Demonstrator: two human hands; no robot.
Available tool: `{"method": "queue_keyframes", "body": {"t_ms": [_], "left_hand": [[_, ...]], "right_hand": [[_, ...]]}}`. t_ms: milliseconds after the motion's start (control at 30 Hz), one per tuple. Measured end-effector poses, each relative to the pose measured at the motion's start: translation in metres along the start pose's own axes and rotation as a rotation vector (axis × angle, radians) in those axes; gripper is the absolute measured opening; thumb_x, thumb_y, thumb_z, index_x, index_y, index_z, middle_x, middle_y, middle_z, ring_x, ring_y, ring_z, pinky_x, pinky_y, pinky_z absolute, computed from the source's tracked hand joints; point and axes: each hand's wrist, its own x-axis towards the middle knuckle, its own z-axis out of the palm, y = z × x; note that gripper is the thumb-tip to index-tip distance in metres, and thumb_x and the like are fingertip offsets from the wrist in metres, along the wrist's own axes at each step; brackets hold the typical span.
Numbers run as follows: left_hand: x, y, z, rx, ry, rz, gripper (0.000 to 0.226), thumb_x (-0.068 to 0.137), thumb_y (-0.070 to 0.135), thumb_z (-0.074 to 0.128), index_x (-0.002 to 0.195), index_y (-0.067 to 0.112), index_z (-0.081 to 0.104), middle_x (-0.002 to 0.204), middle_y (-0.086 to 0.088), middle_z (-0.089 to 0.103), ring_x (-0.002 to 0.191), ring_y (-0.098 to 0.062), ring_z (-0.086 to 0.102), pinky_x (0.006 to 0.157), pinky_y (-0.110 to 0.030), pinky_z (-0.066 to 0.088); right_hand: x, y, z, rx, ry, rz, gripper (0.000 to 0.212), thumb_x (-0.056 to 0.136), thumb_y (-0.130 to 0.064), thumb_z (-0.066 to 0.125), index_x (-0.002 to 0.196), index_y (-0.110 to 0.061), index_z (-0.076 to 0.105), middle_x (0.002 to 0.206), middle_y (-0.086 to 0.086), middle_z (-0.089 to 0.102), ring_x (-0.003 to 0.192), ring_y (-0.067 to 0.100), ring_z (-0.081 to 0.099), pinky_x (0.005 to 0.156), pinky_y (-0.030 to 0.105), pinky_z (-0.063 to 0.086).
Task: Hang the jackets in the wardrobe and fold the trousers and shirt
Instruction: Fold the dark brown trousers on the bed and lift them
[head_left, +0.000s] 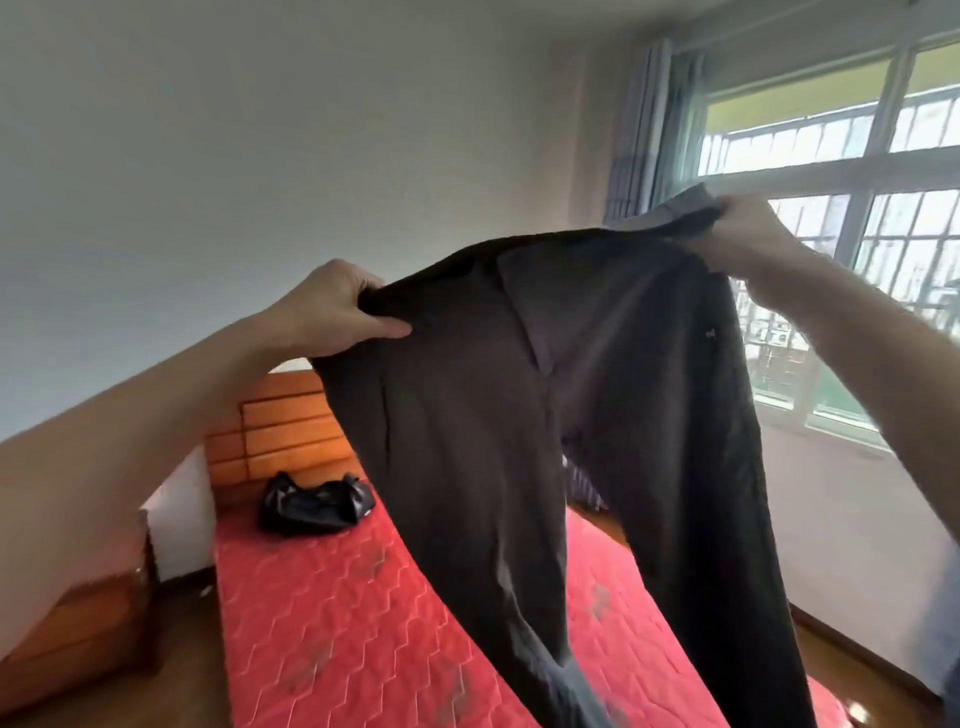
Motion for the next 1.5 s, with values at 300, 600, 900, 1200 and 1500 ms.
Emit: {"method": "queue_keyframes", "body": {"t_ms": [300, 600, 900, 1200, 1500], "left_hand": [[0.052, -0.01, -0.036, 0.277, 0.051, -0.186, 0.016, 0.079, 0.033, 0.091, 0.077, 0.019, 0.082, 0.069, 0.001, 0.076, 0.071, -0.017, 0.072, 0.065, -0.029, 0.054], [0.071, -0.013, -0.004, -0.445, 0.343, -0.39, 0.041, 0.073, 0.016, 0.092, 0.108, 0.001, 0.076, 0.101, -0.009, 0.08, 0.088, -0.019, 0.078, 0.068, -0.023, 0.06], [0.071, -0.005, 0.06, -0.691, 0.402, -0.509, 0.034, 0.083, 0.027, 0.084, 0.103, 0.0, 0.076, 0.103, -0.013, 0.08, 0.085, -0.019, 0.079, 0.064, -0.022, 0.061], [0.04, -0.006, 0.077, -0.703, 0.354, -0.541, 0.043, 0.083, 0.035, 0.078, 0.109, 0.001, 0.076, 0.112, -0.015, 0.079, 0.095, -0.021, 0.079, 0.071, -0.023, 0.062], [0.022, -0.005, 0.098, -0.539, 0.459, -0.552, 0.025, 0.089, 0.03, 0.08, 0.101, 0.008, 0.078, 0.096, -0.006, 0.082, 0.082, -0.015, 0.079, 0.071, -0.029, 0.059]], "right_hand": [[0.104, 0.072, 0.034, -0.252, -0.285, 0.084, 0.033, 0.096, -0.039, 0.071, 0.081, -0.01, 0.075, 0.082, 0.006, 0.072, 0.072, 0.017, 0.069, 0.048, 0.024, 0.055], [0.146, 0.168, 0.046, 0.3, -0.678, 0.003, 0.024, 0.107, -0.019, 0.058, 0.117, -0.003, 0.073, 0.106, 0.01, 0.079, 0.097, 0.018, 0.076, 0.08, 0.026, 0.061], [0.127, 0.246, 0.094, 0.896, -0.708, 0.288, 0.056, 0.075, -0.053, 0.084, 0.115, -0.014, 0.079, 0.113, 0.013, 0.078, 0.101, 0.026, 0.076, 0.089, 0.04, 0.059], [0.115, 0.271, 0.111, 0.677, -0.477, 0.204, 0.026, 0.098, -0.034, 0.071, 0.107, -0.012, 0.08, 0.094, 0.011, 0.081, 0.08, 0.021, 0.079, 0.061, 0.026, 0.06], [0.092, 0.269, 0.113, 0.777, -0.458, 0.227, 0.04, 0.078, -0.054, 0.087, 0.099, -0.02, 0.084, 0.099, 0.012, 0.081, 0.087, 0.025, 0.08, 0.068, 0.029, 0.062]]}}
